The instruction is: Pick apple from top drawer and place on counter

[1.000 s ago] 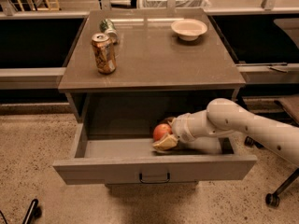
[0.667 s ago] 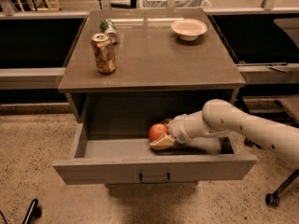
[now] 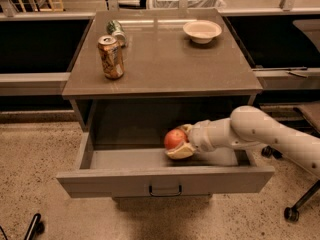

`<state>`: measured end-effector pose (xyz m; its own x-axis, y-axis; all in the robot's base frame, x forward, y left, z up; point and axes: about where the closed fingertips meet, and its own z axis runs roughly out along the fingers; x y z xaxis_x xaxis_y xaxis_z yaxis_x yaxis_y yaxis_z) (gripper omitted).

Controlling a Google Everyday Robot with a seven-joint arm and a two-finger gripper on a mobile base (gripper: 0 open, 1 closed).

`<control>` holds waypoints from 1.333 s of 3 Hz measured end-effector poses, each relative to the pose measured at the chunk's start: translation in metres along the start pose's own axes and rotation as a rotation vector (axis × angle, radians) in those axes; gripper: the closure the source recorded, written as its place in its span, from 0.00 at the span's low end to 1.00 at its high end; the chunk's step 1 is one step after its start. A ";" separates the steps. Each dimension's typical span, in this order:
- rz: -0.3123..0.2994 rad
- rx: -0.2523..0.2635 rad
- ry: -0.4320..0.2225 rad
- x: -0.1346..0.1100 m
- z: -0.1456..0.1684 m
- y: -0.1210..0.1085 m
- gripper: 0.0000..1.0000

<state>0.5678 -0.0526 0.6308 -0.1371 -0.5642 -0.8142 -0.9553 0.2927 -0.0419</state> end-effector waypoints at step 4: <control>-0.115 -0.020 -0.091 -0.093 -0.162 -0.059 1.00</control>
Offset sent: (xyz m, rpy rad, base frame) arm -0.0340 -0.0895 0.2202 0.1159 -0.3346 0.1401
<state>0.5948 -0.1423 0.8024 -0.0031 -0.5205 -0.8538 -0.9685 0.2140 -0.1269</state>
